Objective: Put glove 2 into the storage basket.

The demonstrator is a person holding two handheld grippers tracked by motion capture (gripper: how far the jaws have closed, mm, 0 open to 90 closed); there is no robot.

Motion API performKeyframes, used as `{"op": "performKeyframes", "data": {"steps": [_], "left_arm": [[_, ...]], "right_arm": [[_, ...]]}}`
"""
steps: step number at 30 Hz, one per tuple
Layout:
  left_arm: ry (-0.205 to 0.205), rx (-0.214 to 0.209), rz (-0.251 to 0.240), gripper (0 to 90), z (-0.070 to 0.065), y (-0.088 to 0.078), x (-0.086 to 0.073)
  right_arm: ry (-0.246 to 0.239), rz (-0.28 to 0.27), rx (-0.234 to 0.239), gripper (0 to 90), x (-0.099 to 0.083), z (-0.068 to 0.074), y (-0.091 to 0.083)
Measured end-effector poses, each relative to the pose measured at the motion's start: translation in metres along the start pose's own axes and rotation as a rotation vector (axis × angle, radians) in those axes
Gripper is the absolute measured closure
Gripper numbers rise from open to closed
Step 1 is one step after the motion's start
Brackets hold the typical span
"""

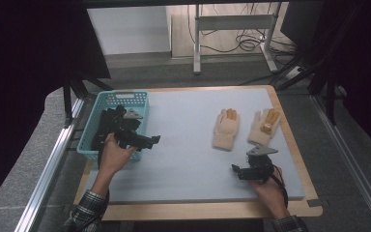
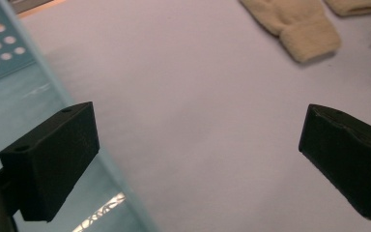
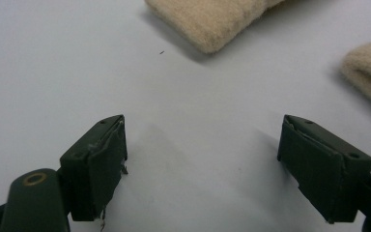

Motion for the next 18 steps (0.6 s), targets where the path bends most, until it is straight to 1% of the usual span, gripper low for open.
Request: {"op": "performKeyframes", "data": {"steps": [3, 5, 7, 9, 11, 14, 18], "left_arm": [[0.019, -0.014, -0.003, 0.9, -0.012, 0.005, -0.001], [0.041, -0.023, 0.002, 0.8, -0.019, 0.01, -0.001], [0.054, -0.024, 0.001, 0.7, -0.025, 0.014, -0.002], [0.063, -0.032, -0.008, 0.7, -0.03, 0.018, -0.003], [0.066, -0.049, -0.02, 0.6, -0.035, 0.022, -0.005], [0.078, -0.059, -0.024, 0.6, -0.042, 0.03, -0.01], [0.09, -0.076, -0.013, 0.5, -0.053, 0.042, -0.021]], "right_arm": [[-0.001, -0.001, 0.0, 17.3, 0.0, 0.0, 0.0], [-0.001, -0.001, 0.0, 17.3, 0.0, 0.0, 0.0], [0.002, -0.001, 0.0, 17.3, 0.0, 0.0, 0.0], [0.0, -0.002, -0.001, 17.3, 0.0, 0.0, 0.0], [0.001, -0.002, -0.001, 17.3, 0.0, 0.0, 0.0], [0.0, -0.001, -0.001, 17.3, 0.0, 0.0, 0.0], [-0.001, -0.001, -0.001, 17.3, 0.0, 0.0, 0.0]]}}
Point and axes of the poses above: each handheld gripper's, and its own axes: y roughly forward along the jaws, x roughly out of its top, z roughly to its left, the point moved 6 cm from there along y, roughly forward along the jaws, and after that the axes turned 13 degrees about -x, right-handed, at the moved point
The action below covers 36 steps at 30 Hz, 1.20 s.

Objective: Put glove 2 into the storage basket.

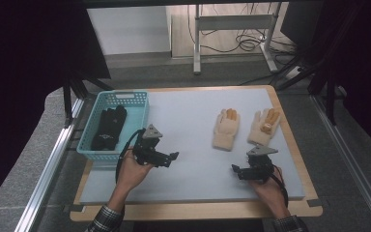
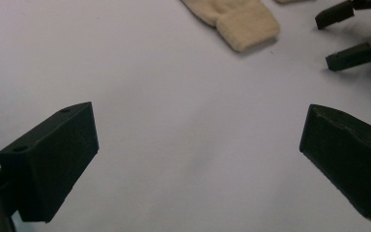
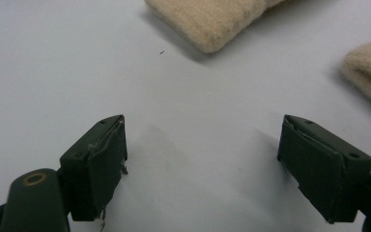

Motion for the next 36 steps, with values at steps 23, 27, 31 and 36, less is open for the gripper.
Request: {"op": "performKeyframes", "data": {"steps": [23, 27, 31, 36], "left_arm": [[-0.04, 0.091, 0.089, 0.0, 0.002, 0.034, -0.084], [-0.063, 0.1, 0.085, 0.7, 0.004, 0.033, -0.085], [-0.085, 0.09, 0.083, 1.0, 0.005, 0.034, -0.085], [-0.089, 0.094, 0.079, 1.6, 0.005, 0.033, -0.086]], "right_arm": [[0.003, 0.008, -0.01, 13.1, 0.0, 0.0, 0.001], [0.004, 0.008, -0.009, 13.1, 0.0, 0.0, 0.001], [0.005, 0.008, -0.009, 13.1, 0.0, 0.0, 0.001], [0.004, 0.009, -0.007, 13.2, 0.0, 0.0, 0.001]]}}
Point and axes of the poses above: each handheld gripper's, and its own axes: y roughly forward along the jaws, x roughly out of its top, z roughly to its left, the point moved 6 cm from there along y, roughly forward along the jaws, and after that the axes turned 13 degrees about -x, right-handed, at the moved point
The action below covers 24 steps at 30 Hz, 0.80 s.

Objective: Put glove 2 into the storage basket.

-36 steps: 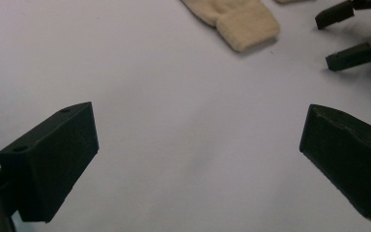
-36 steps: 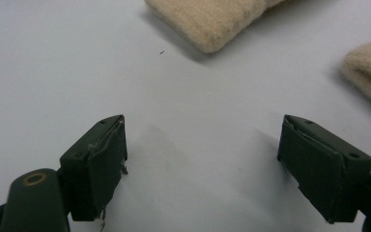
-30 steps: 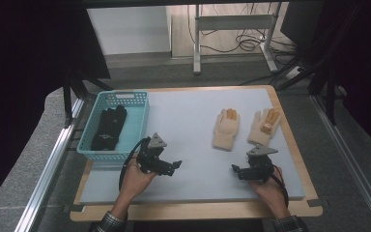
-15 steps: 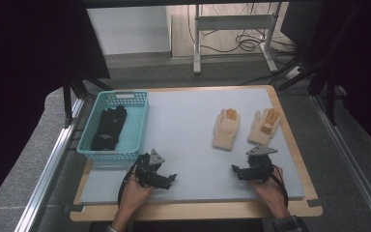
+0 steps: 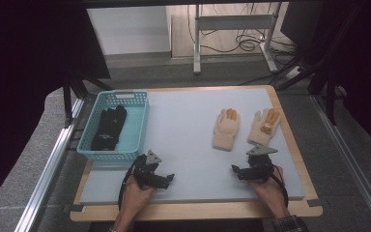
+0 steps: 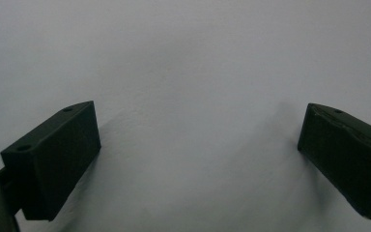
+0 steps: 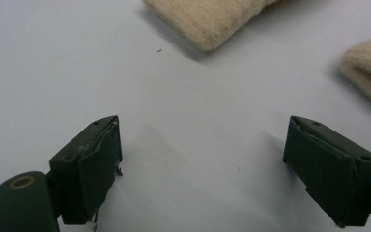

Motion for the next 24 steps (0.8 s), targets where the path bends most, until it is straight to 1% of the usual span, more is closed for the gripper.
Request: {"op": "performKeyframes", "data": {"steps": [2, 5, 6, 10, 15, 19, 24], "left_arm": [[-0.004, 0.004, -0.004, 1.6, 0.0, 0.0, 0.0], [-0.029, 0.028, -0.009, 0.0, 0.002, 0.0, 0.0], [-0.031, 0.032, -0.009, 0.0, 0.002, 0.0, 0.0], [-0.033, 0.03, -0.01, 0.0, 0.002, 0.0, 0.0], [-0.032, 0.03, -0.01, 0.0, 0.002, 0.0, 0.0], [-0.032, 0.03, -0.01, 0.0, 0.002, 0.0, 0.0], [-0.033, 0.03, -0.01, 0.0, 0.002, 0.0, 0.0]], "right_arm": [[0.0, -0.001, 0.001, 13.3, 0.0, 0.0, 0.0], [0.0, 0.0, 0.003, 13.6, 0.0, 0.0, 0.0], [0.001, 0.0, 0.003, 13.7, 0.0, 0.0, 0.0], [0.005, -0.002, 0.004, 15.1, 0.0, 0.0, -0.001], [0.014, -0.006, 0.024, 17.0, 0.003, 0.0, -0.003], [0.021, -0.024, 0.031, 18.0, 0.009, -0.001, -0.006], [0.024, -0.032, 0.037, 18.9, 0.019, -0.003, -0.006]]}}
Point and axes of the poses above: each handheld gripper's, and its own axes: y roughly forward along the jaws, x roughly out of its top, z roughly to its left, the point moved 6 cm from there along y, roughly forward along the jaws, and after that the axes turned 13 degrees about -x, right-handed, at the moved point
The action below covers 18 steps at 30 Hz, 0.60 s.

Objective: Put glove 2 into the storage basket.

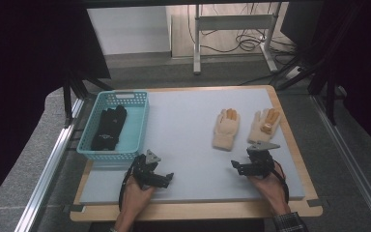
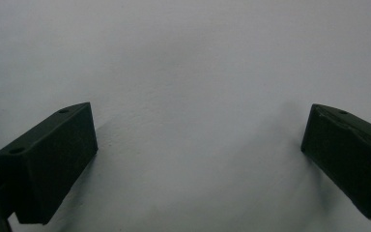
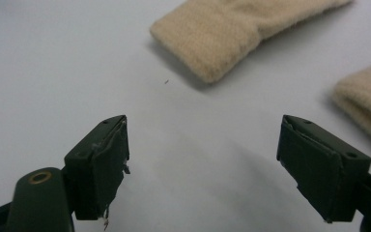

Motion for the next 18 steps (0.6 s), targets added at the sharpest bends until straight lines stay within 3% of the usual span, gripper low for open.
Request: {"op": "performKeyframes", "data": {"steps": [18], "left_arm": [[0.001, 0.001, -0.001, 0.0, 0.0, 0.0, 0.0]], "right_arm": [[0.0, -0.017, 0.033, 24.3, 0.046, -0.009, 0.02]]}}
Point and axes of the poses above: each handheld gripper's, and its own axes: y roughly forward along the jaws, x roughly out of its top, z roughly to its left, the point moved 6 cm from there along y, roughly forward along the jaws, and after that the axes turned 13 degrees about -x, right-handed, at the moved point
